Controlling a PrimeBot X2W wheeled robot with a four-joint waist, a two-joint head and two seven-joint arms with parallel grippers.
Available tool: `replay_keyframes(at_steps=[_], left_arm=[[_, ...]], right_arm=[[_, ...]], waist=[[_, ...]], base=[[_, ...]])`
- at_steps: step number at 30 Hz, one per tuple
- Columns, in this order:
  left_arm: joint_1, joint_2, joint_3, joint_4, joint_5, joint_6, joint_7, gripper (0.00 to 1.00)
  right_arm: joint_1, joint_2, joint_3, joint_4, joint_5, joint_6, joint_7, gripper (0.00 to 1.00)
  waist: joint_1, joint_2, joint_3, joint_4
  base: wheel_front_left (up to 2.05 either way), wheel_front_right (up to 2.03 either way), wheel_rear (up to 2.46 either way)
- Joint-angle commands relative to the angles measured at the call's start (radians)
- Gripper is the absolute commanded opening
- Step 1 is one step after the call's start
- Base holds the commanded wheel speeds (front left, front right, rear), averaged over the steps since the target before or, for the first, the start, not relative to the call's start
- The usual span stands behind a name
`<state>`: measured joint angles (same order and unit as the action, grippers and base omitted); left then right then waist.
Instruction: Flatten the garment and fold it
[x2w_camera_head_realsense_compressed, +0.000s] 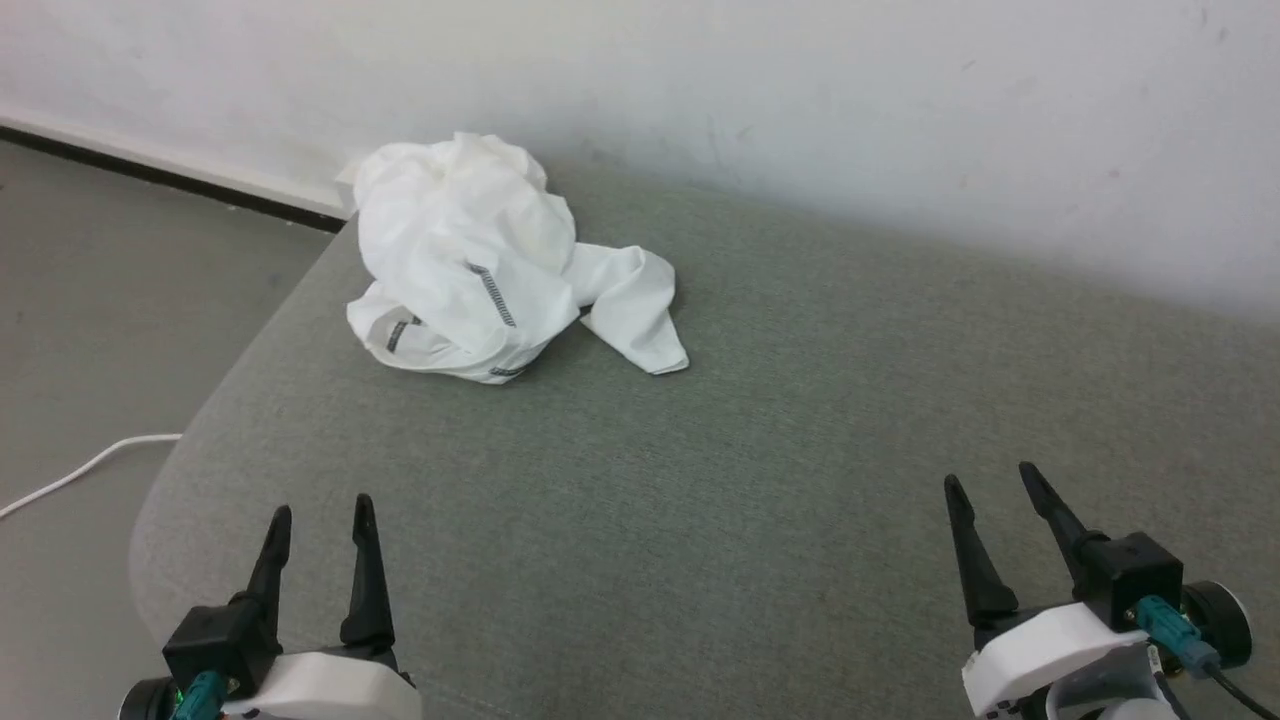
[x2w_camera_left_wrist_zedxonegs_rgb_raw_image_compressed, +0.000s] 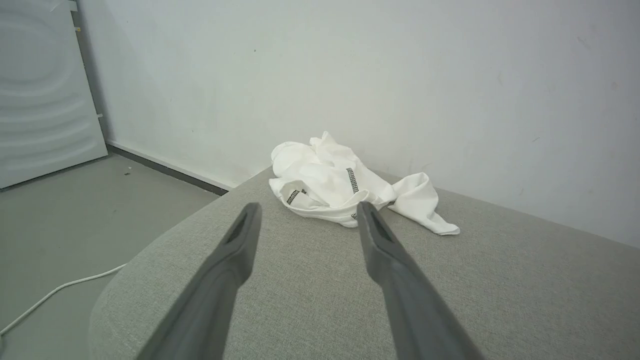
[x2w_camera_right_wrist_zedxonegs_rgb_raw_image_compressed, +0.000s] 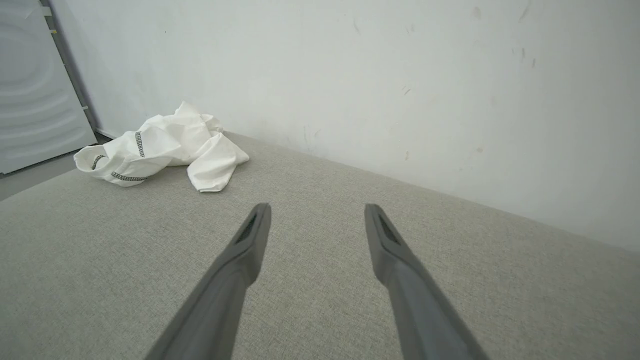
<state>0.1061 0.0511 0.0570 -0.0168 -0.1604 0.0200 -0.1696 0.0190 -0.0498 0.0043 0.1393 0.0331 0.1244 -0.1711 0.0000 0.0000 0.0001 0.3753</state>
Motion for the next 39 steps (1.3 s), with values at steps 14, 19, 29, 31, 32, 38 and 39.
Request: replay_keyframes(at_steps=[14,19,29,31,32,38,39], left_arm=[[0.045,-0.001,0.021,0.000,-0.027,0.008,-0.038,1.00],[0.049,-0.001,0.026,0.000,-0.034,0.009,-0.049,1.00],[0.057,-0.001,0.034,-0.001,-0.047,0.004,-0.070,1.00],[0.058,-0.001,0.036,0.000,-0.049,0.002,-0.074,1.00],[0.058,-0.001,0.037,0.001,-0.050,0.001,-0.076,1.00],[0.063,-0.001,0.050,0.004,-0.054,-0.004,-0.089,1.00],[0.063,-0.001,0.052,0.005,-0.055,-0.005,-0.091,1.00]], right_arm=[[-0.026,0.000,0.007,0.040,-0.006,0.005,-0.037,1.00],[-0.029,0.000,0.008,0.051,-0.003,0.005,-0.047,1.00],[-0.031,0.000,0.002,0.069,0.001,0.006,-0.068,1.00],[-0.032,0.000,0.000,0.072,0.001,0.006,-0.072,1.00],[-0.032,0.000,-0.001,0.073,0.001,0.006,-0.075,1.00],[-0.034,0.000,-0.002,0.081,0.001,0.006,-0.087,1.00],[-0.034,0.000,-0.003,0.082,0.000,0.006,-0.089,1.00]], waist=[[0.0000,0.0000,-0.006,0.127],[0.0000,0.0000,-0.008,0.149],[0.0000,0.0000,-0.006,0.181],[0.0000,0.0000,-0.005,0.190],[0.0000,0.0000,-0.005,0.194],[0.0000,0.0000,-0.004,0.218],[0.0000,0.0000,-0.003,0.222]], base=[[0.00,0.00,0.00],[0.00,0.00,0.00],[0.00,0.00,0.00],[0.00,0.00,0.00],[0.00,0.00,0.00],[0.00,0.00,0.00],[0.00,0.00,0.00]])
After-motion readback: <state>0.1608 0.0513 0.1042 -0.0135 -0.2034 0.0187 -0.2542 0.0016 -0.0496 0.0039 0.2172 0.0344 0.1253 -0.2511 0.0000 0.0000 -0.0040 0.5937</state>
